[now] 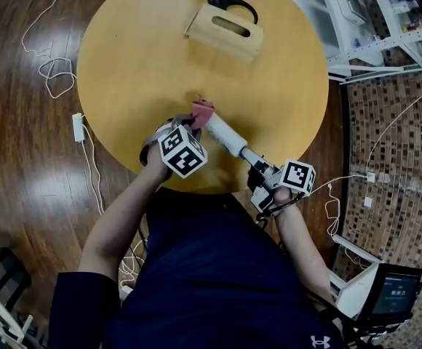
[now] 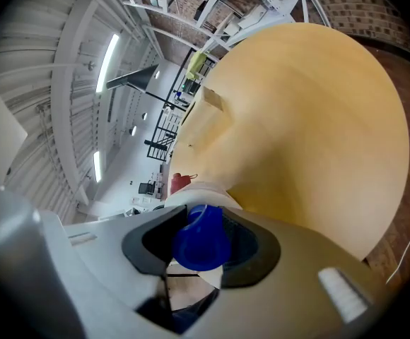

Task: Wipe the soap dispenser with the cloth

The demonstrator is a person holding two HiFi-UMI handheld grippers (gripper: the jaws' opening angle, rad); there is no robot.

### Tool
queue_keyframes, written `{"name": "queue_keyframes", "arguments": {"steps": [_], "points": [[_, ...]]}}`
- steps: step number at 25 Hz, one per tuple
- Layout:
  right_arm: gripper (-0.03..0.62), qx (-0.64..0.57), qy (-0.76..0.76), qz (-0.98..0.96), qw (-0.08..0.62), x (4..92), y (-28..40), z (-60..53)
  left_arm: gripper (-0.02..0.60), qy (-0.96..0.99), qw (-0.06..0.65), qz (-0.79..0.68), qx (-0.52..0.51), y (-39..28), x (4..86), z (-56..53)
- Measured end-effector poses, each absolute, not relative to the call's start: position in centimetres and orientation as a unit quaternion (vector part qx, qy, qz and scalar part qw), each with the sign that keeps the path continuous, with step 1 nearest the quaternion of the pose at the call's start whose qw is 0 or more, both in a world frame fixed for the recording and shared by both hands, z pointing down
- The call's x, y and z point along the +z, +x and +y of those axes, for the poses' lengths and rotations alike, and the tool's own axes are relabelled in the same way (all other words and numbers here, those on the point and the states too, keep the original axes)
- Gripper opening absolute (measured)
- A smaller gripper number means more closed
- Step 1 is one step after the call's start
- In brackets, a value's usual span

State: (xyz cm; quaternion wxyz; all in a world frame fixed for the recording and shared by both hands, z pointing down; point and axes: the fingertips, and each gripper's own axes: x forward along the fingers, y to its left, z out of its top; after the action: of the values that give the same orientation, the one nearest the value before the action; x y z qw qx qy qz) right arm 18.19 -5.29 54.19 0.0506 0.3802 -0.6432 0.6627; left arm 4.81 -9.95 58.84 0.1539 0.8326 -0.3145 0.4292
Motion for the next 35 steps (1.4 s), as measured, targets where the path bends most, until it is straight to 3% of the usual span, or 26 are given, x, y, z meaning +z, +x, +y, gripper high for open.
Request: {"name": "queue_keyframes", "arguments": {"steps": [9,13,17,24,31,35], "points": [[0.138,0.689,0.377,-0.618,0.011,54.5,18.5,-5.1,0.089,0.901,0.08,-0.251,0.346,13.5,50.7,-5.4],[0.138,0.645,0.373,-0.665,0.055,54.0,18.3,-5.5,0.089,0.907,0.035,-0.22,0.358,14.8,49.4,-5.1],[0.138,0.597,0.374,-0.704,0.093,53.3,17.9,-5.9,0.091,0.897,0.088,-0.199,0.385,13.3,50.8,-6.0],[0.139,0.469,0.367,-0.779,0.197,52.6,17.1,-5.5,0.091,0.829,0.092,-0.207,0.512,7.0,57.1,-8.3],[0.14,0.361,0.341,-0.818,0.29,53.0,16.4,-4.4,0.091,0.885,0.039,-0.103,0.452,13.1,51.8,-2.8],[0.14,0.39,0.343,-0.81,0.273,53.2,16.9,-4.5,0.091,0.871,0.087,-0.149,0.46,11.0,54.8,-4.9]]}}
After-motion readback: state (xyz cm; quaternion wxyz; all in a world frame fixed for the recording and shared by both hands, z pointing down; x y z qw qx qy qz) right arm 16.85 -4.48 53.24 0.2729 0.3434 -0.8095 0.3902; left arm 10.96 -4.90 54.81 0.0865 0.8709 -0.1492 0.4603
